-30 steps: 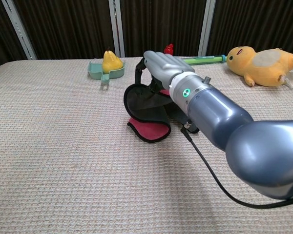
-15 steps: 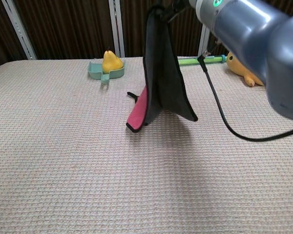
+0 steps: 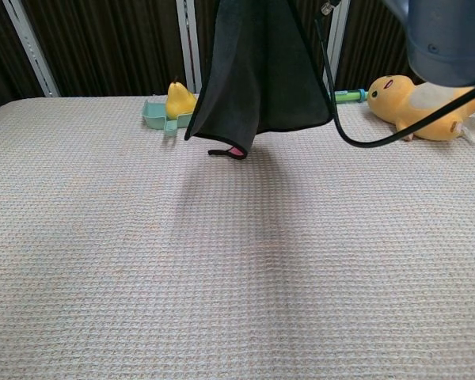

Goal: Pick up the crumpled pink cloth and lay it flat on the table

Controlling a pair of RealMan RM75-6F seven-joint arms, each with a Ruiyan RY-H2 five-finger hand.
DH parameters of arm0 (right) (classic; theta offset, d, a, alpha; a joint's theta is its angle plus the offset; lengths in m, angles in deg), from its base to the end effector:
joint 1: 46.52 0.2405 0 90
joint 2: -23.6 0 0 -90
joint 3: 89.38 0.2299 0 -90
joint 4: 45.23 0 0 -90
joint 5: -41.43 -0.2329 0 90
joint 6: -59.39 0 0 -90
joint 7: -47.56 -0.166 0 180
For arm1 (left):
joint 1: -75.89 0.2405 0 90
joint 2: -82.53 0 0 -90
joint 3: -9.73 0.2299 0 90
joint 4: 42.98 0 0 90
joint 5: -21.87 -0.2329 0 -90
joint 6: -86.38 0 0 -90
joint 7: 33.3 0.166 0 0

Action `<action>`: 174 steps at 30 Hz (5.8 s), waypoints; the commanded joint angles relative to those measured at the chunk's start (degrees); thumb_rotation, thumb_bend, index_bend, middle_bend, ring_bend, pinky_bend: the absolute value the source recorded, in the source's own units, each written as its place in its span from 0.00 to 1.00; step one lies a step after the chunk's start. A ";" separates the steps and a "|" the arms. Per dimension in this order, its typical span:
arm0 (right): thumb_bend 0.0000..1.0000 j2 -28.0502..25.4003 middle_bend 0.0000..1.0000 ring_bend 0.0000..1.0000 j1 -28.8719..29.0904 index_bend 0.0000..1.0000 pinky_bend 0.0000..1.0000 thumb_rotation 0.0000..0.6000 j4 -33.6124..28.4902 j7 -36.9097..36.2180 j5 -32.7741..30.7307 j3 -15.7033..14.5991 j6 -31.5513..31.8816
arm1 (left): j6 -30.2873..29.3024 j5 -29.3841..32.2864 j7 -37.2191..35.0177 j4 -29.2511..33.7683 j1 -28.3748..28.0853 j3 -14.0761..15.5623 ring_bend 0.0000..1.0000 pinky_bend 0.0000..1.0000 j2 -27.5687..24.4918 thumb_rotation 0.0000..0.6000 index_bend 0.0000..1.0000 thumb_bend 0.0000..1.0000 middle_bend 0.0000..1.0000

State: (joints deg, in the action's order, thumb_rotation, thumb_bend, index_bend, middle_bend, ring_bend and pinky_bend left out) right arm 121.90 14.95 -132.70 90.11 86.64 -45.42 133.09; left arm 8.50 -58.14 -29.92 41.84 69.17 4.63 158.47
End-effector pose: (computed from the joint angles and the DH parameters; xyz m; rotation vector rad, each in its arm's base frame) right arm 0.0795 -0.4228 0.0717 1.2650 -0.8607 1.3844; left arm -0.3104 0.2205 0.0676 -1.3566 -1.0205 -0.8394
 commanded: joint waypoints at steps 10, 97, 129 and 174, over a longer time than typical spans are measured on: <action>0.52 1.76 0.20 0.00 3.58 0.61 0.00 1.00 2.71 0.15 -0.64 -2.04 3.99 | 1.93 2.61 5.41 4.28 -9.14 -8.60 0.00 0.01 6.69 1.00 0.06 0.04 0.00; 0.53 3.01 0.20 0.00 6.87 0.61 0.00 1.00 -0.57 3.61 -3.76 -6.71 12.46 | 6.89 14.04 4.56 -7.03 -31.82 -17.42 0.00 0.01 32.52 1.00 0.45 0.25 0.00; 0.53 1.87 0.20 0.00 4.98 0.61 0.00 1.00 -1.19 2.73 -4.75 -7.18 12.17 | 8.27 15.99 6.46 -6.12 -32.39 -17.35 0.00 0.01 29.91 1.00 0.59 0.45 0.04; 0.53 -7.16 0.20 0.00 -4.22 0.61 0.00 1.00 -6.18 -4.31 -7.02 -8.22 9.37 | 9.61 17.78 15.49 -0.07 -40.50 -24.93 0.00 0.01 19.61 1.00 0.60 0.46 0.05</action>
State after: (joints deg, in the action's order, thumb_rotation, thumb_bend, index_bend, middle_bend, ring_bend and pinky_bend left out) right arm 115.00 11.08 -138.91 86.17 79.73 -53.58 142.68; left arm 18.02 -40.49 -14.70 41.72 28.95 -20.04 178.32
